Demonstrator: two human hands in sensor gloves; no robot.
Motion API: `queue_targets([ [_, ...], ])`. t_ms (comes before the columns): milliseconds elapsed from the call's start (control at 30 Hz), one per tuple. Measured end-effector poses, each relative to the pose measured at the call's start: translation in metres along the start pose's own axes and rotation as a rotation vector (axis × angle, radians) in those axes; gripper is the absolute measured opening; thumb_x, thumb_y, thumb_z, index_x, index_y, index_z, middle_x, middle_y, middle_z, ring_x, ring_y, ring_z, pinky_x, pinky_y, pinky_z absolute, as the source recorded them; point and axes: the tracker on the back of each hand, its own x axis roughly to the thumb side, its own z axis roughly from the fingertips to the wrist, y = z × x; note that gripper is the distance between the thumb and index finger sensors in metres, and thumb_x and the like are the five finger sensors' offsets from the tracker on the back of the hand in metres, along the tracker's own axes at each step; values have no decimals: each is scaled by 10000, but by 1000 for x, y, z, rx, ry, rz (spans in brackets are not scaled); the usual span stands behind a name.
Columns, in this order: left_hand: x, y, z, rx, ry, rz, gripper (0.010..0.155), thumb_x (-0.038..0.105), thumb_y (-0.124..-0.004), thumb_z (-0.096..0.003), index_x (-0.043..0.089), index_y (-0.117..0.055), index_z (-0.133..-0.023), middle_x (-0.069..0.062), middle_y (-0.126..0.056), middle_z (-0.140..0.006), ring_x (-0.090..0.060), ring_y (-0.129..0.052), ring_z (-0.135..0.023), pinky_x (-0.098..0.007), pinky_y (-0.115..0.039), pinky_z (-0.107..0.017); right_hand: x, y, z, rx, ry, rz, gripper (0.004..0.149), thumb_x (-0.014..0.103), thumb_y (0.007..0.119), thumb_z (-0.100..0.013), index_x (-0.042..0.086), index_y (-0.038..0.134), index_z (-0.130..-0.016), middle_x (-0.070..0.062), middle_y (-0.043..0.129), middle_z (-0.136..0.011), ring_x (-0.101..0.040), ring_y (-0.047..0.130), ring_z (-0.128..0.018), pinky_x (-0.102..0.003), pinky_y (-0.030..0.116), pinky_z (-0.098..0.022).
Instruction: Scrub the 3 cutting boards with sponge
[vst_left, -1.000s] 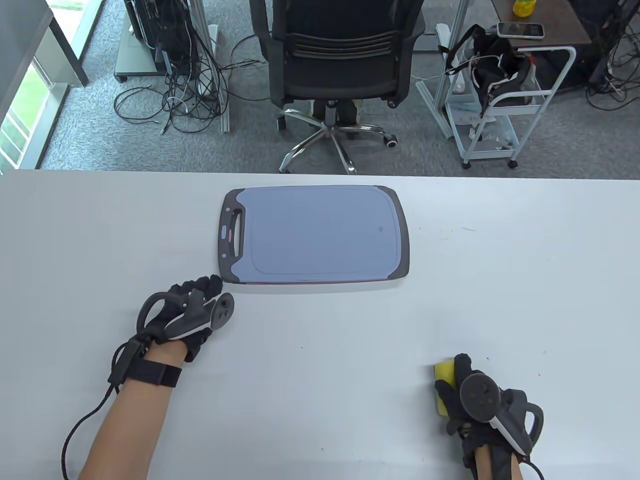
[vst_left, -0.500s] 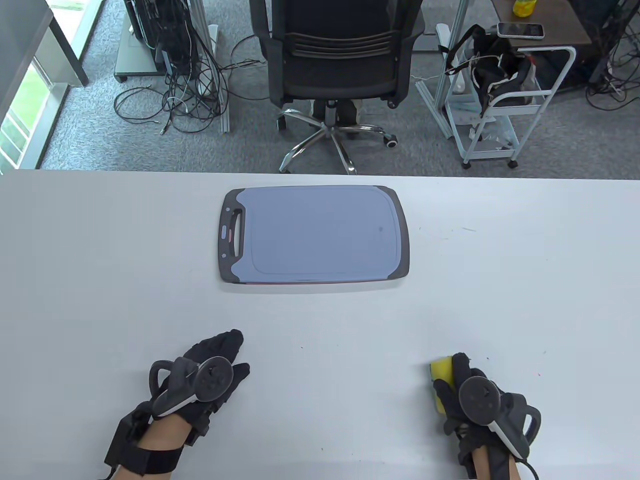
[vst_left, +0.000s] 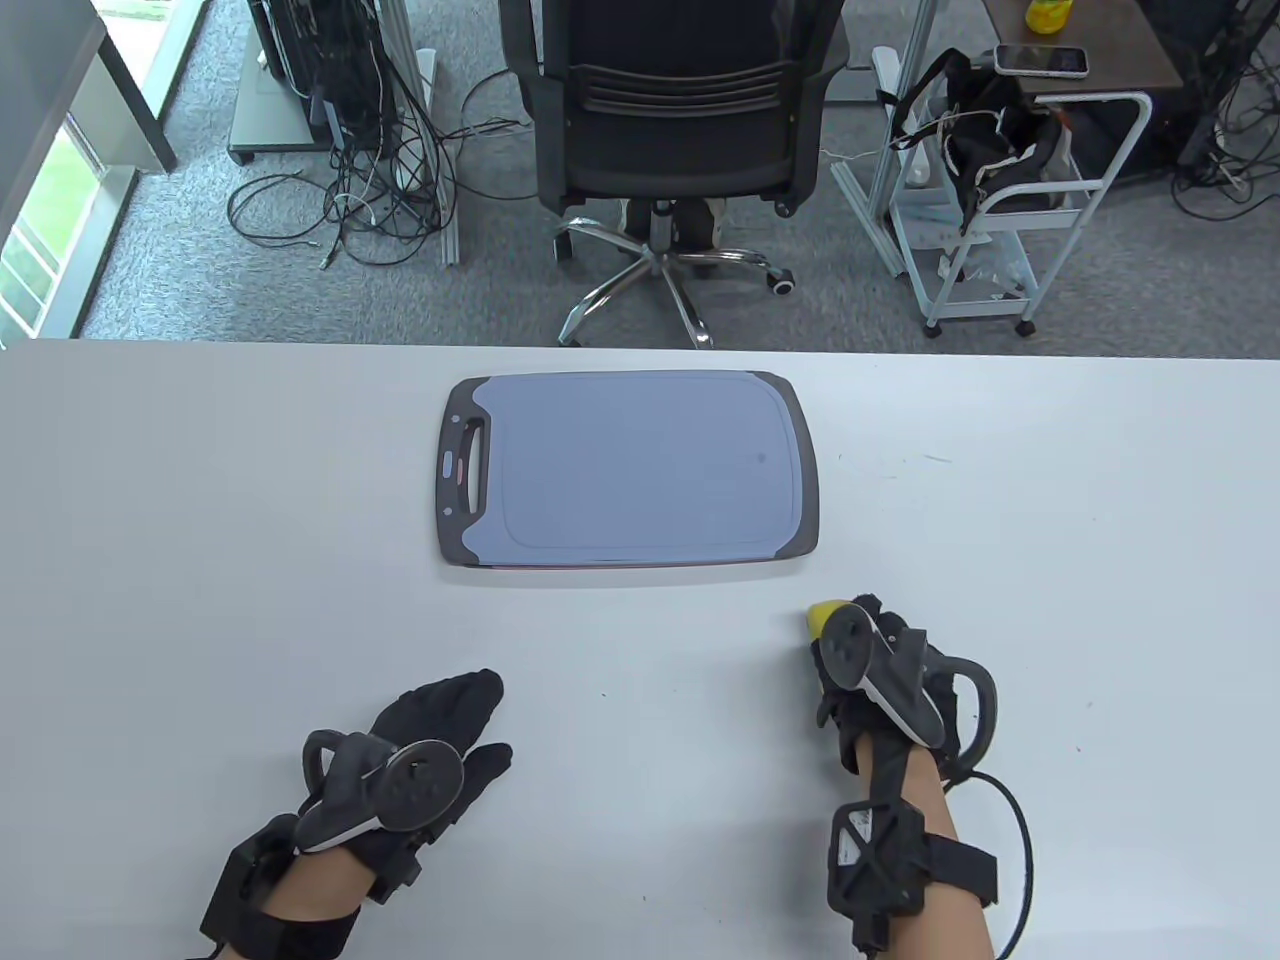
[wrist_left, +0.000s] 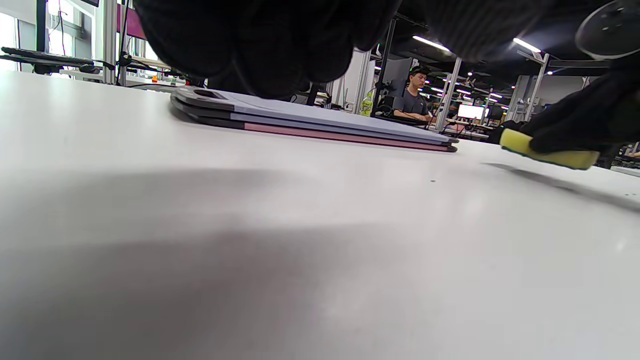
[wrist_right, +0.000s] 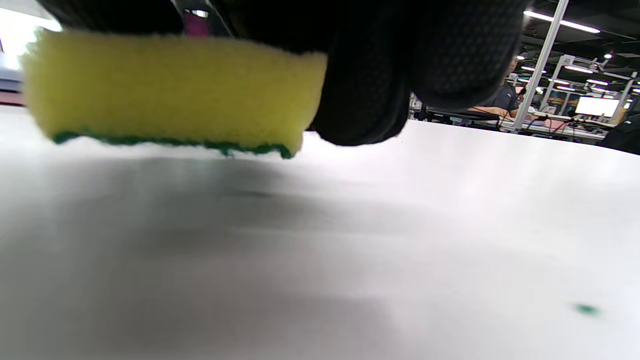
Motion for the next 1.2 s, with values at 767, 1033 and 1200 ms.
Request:
queue_targets([
  [767, 9, -10, -7, -32, -59, -30, 772, 590, -724, -520, 212, -509, -1156, -83, -718, -1150, -337, -828, -1013, -566, -729, -717, 24, -17, 18, -115, -180, -173, 665, 557, 714, -491, 146, 715, -1013, -94, 818, -841, -254, 908, -632, -479, 777, -498],
  [1033, 12, -5, -2, 4, -74, -28, 771, 589, -723, -521, 211, -505, -1156, -82, -712, -1152, -335, -823, -1017, -567, -727, -718, 74, -10, 95, -213, -524, -229, 678, 560, 717, -491, 154, 682, -1033, -96, 791, -874, -260, 891, -672, -486, 768, -515],
  [1200, 10, -1, 4, 30, -72, -67, 773, 591, -723, -520, 209, -506, -1155, -83, -714, -1151, -333, -825, -1016, -566, -729, -718, 90, -6, 119, -181, -658, -231, 695, 560, 716, -490, 152, 647, -1049, -107, 754, -913, -277, 866, -720, -497, 753, -535],
])
